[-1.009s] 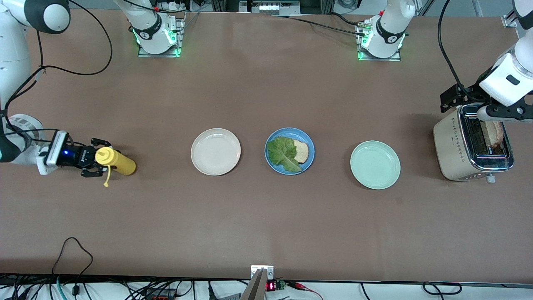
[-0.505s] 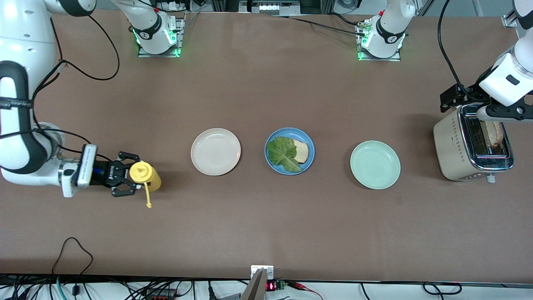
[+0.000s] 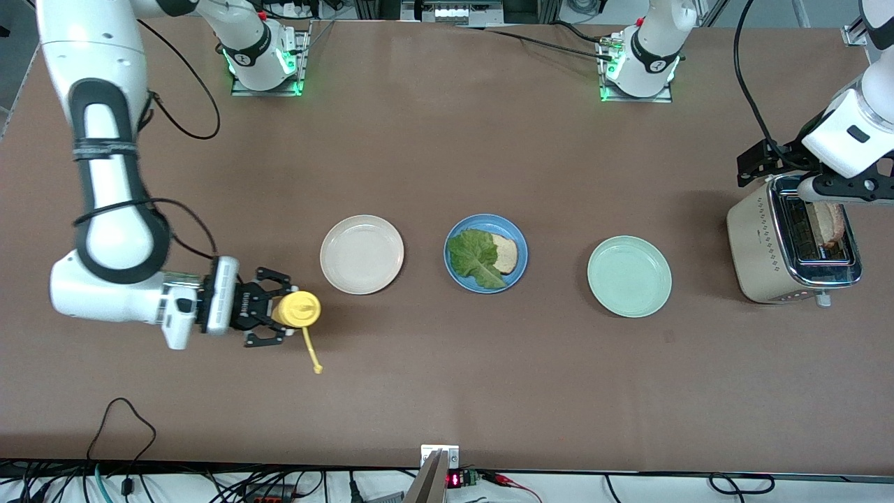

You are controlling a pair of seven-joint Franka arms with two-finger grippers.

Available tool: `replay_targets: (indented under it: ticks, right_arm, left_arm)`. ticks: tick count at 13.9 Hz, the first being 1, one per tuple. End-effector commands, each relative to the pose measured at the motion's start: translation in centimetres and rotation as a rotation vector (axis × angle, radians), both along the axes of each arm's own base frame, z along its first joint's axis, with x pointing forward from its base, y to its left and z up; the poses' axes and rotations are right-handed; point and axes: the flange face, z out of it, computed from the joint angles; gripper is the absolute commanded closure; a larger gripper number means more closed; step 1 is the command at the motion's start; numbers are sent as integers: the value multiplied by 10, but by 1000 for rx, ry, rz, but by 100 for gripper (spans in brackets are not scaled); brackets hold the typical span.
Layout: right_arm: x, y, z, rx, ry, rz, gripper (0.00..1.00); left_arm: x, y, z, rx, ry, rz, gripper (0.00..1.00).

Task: Make sandwich in blue plate with both arms
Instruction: 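Lift the mustard bottle and carry it over the blue plate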

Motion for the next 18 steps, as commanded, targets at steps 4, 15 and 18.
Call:
replay_targets:
  ticks: [4,15,18]
  right_arm:
    - [-14,99,15,-296,-35,-25,72]
    - [-89,247,23,-825,-149,-36,72]
    - [-118,288,15,-939,-218,-56,72]
  left_arm:
    - [-5,-4,3,-5,2,6,0]
    - [-6,-1,3,-6,10,11,0]
    - [-4,-2,2,-7,12,11,0]
